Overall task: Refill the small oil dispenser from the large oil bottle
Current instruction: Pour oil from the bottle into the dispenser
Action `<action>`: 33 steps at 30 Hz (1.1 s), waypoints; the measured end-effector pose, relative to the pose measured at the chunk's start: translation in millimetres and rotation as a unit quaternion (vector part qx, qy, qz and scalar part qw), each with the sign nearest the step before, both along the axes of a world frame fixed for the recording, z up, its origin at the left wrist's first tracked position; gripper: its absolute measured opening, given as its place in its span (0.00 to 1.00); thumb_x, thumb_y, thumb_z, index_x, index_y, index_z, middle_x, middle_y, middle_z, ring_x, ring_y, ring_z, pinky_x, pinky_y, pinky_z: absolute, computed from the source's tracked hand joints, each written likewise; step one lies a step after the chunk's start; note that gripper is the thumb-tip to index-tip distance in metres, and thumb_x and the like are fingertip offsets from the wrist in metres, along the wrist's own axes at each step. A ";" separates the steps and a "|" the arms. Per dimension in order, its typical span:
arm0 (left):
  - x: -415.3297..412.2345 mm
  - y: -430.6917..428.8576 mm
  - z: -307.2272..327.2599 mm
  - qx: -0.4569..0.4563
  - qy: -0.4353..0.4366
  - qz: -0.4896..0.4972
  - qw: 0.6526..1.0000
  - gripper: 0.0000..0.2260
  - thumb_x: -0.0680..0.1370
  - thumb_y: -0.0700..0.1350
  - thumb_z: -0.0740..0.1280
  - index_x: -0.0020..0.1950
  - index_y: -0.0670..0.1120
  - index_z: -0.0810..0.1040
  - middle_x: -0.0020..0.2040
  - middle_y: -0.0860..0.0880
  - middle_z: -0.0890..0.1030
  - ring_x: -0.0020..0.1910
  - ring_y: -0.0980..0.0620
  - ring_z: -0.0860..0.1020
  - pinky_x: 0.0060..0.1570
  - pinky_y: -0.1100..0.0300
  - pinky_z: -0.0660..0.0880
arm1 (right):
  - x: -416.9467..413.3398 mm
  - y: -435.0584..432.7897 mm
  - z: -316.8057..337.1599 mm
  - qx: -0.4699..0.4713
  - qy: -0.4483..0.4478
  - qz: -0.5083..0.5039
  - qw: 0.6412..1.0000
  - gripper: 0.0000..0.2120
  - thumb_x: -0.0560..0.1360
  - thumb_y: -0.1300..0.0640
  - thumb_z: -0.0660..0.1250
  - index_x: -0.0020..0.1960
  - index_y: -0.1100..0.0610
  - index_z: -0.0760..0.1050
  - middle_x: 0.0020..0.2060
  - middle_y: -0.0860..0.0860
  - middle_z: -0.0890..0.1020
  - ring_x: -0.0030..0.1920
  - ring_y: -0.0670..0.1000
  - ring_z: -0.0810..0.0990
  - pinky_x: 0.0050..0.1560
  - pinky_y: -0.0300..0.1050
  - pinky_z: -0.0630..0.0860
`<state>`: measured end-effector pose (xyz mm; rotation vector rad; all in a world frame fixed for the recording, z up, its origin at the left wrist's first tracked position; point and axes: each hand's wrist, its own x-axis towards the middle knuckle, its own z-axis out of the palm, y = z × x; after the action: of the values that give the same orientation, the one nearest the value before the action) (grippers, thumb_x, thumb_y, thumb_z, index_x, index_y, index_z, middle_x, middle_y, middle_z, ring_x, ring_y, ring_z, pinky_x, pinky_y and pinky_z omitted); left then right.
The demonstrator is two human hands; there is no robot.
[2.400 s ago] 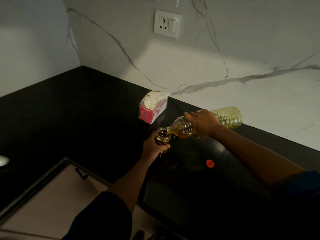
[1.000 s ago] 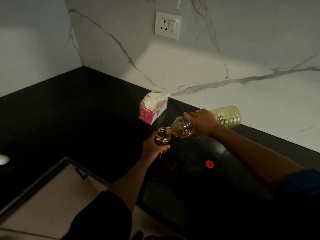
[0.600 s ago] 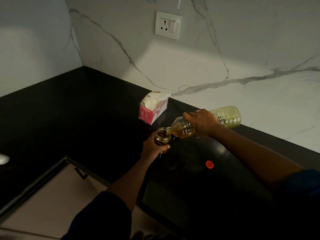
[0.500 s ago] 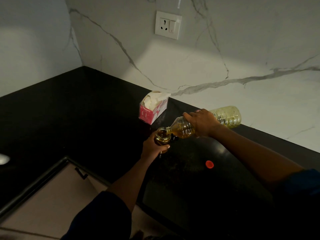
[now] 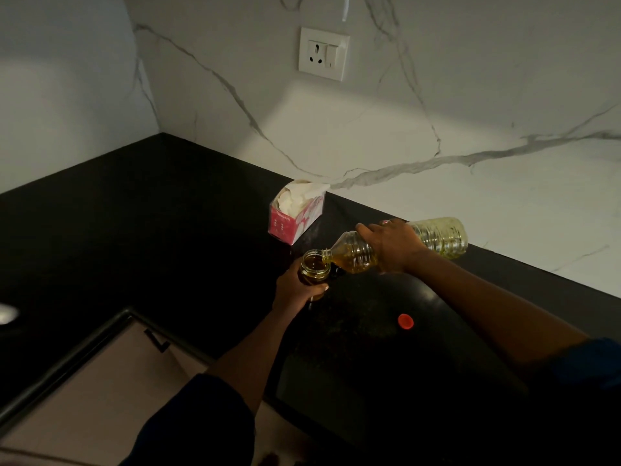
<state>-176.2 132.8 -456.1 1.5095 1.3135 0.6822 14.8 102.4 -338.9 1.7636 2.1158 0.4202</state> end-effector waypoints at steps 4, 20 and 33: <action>0.1 0.5 -1.1 0.002 0.001 -0.002 1.000 0.32 0.66 0.42 0.76 0.68 0.49 0.69 0.63 0.49 0.76 0.64 0.50 0.71 0.58 0.61 0.66 | 0.8 -3.4 -4.4 -0.008 0.023 -0.016 1.000 0.46 0.64 0.46 0.76 0.72 0.56 0.54 0.63 0.54 0.74 0.62 0.56 0.73 0.61 0.51 0.70; -0.7 0.7 -8.0 0.011 -0.007 -0.011 1.000 0.33 0.64 0.44 0.77 0.67 0.49 0.69 0.60 0.49 0.77 0.62 0.51 0.73 0.61 0.57 0.69 | 1.5 -21.2 -21.9 -0.028 0.139 -0.082 0.987 0.45 0.63 0.46 0.76 0.71 0.54 0.54 0.64 0.54 0.73 0.63 0.57 0.72 0.64 0.54 0.68; -0.6 -3.7 -6.4 0.013 -0.009 -0.007 1.000 0.34 0.64 0.43 0.77 0.68 0.49 0.69 0.61 0.49 0.76 0.63 0.50 0.72 0.64 0.54 0.68 | 2.9 -34.9 -23.1 -0.017 0.159 -0.096 0.983 0.44 0.63 0.47 0.76 0.71 0.54 0.55 0.63 0.53 0.73 0.62 0.56 0.73 0.63 0.53 0.70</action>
<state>-176.8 129.1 -462.5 1.5284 1.2832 0.7052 17.8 67.5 -362.0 2.1072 2.1094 0.0527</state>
